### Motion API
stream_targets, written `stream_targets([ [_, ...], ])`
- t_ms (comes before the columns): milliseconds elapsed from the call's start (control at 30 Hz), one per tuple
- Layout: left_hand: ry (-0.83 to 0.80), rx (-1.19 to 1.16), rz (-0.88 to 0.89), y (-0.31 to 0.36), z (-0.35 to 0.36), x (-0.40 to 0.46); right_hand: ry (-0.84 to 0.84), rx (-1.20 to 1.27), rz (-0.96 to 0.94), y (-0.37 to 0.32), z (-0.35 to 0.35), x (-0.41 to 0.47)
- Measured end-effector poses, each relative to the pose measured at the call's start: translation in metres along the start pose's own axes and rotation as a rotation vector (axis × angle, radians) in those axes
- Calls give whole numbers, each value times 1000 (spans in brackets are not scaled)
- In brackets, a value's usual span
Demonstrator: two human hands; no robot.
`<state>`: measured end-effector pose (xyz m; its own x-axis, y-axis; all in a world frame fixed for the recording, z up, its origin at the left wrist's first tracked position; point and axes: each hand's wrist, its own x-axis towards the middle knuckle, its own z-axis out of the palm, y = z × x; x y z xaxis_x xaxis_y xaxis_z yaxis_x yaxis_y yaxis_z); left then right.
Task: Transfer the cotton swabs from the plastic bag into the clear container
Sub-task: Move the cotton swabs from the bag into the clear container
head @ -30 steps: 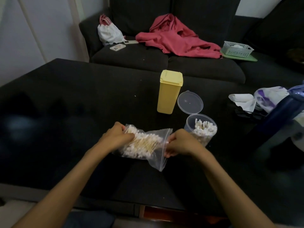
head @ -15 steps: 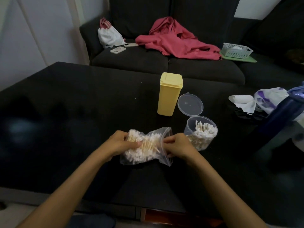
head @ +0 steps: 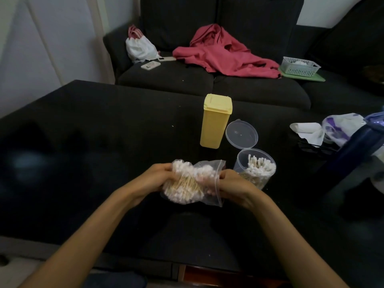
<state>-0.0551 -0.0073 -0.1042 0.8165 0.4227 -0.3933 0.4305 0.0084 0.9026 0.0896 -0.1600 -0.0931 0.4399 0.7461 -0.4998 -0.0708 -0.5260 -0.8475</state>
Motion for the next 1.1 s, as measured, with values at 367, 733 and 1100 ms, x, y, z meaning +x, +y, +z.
stream_targets([
  [367, 188, 90, 0, -6, -1, 9, 13, -160, -32, -8, -12, -10],
  [733, 135, 881, 556, 0, 30, 3, 132, -241, -113, -5, 0, -7],
  [1100, 210, 803, 445, 2, 39, 12, 93, 60, 11, -11, -5, -12],
])
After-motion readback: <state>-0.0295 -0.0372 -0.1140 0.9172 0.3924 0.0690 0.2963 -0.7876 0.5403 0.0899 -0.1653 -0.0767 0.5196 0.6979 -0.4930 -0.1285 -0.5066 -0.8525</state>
